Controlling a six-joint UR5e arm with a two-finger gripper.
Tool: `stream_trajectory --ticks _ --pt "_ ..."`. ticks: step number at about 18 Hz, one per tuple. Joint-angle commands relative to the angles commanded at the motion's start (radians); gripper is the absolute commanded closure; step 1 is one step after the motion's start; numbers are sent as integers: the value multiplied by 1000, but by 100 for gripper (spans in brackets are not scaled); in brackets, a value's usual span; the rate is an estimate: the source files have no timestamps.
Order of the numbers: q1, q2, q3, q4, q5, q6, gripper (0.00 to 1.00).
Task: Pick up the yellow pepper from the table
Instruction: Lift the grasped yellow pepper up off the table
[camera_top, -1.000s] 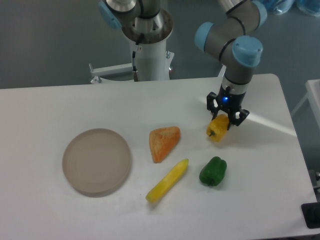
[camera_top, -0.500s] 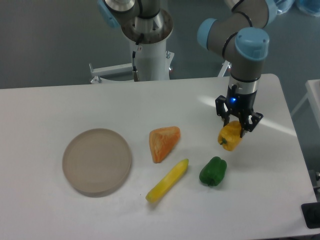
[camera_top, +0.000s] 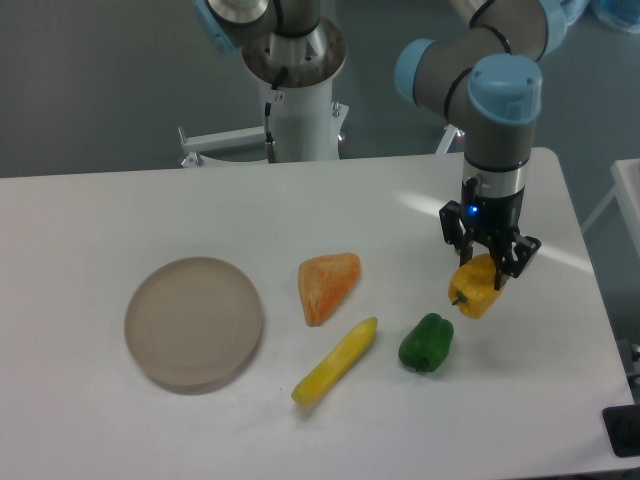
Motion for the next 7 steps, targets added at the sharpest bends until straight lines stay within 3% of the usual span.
stream_trajectory --ticks 7 --pt "-5 0 3 0 2 -5 63"
